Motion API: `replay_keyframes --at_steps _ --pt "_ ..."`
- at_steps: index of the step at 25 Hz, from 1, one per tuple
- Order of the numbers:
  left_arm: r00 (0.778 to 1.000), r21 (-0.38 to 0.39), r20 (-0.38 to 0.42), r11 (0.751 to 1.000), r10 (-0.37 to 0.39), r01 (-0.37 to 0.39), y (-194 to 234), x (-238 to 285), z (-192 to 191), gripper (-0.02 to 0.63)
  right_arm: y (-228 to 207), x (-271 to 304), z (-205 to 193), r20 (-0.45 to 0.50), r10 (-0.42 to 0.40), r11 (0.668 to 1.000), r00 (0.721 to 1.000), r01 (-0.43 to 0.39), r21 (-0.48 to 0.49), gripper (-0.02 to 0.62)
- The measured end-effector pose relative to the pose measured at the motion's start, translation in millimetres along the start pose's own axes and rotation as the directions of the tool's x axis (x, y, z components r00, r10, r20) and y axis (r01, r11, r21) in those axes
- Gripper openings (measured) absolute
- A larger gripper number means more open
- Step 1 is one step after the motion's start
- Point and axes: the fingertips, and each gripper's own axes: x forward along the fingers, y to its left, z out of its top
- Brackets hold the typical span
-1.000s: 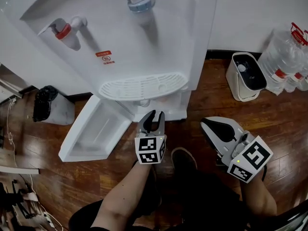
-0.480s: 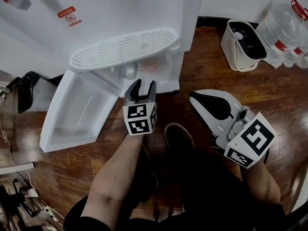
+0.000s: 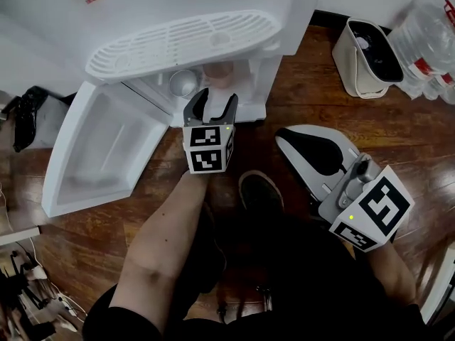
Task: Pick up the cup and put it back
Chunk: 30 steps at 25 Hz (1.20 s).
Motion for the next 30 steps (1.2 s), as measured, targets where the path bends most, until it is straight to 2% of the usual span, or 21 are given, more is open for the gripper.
replay_keyframes --at_steps 6,13,15,19,22,30 --pt "0.999 -0.021 -0.007 0.999 0.038 -0.038 12.6 20.3 -2.0 0.288 -10.8 21.9 -32.5 -0.049 -0.032 0.998 0.998 0.029 -0.047 0.022" --pt "0.999 0.0 -0.027 0.999 0.034 -0.034 16.9 31.4 -12.0 0.29 -40.2 51.2 -71.5 -0.107 -0.094 0.996 0.99 0.093 -0.011 0.028" --pt "0.999 0.004 -0.038 0.999 0.034 -0.034 15.5 34.8 -16.7 0.308 -50.7 57.1 -79.8 -0.122 -0.124 0.992 0.985 0.125 0.003 0.028" --pt "0.998 -0.009 -0.042 0.999 0.035 -0.036 13.4 39.3 -19.6 0.319 -63.7 64.9 -90.9 -0.142 -0.159 0.987 0.977 0.161 0.006 0.028" --pt "0.999 0.01 -0.038 0.999 0.037 -0.036 15.5 44.3 -18.5 0.331 -70.7 66.3 -100.7 -0.159 -0.173 0.984 0.972 0.179 0.022 0.026" --pt "0.997 0.022 -0.067 0.999 0.032 -0.03 21.8 55.8 -22.8 0.353 -82.3 65.7 -108.7 -0.16 -0.182 0.978 0.97 0.195 0.073 0.026"
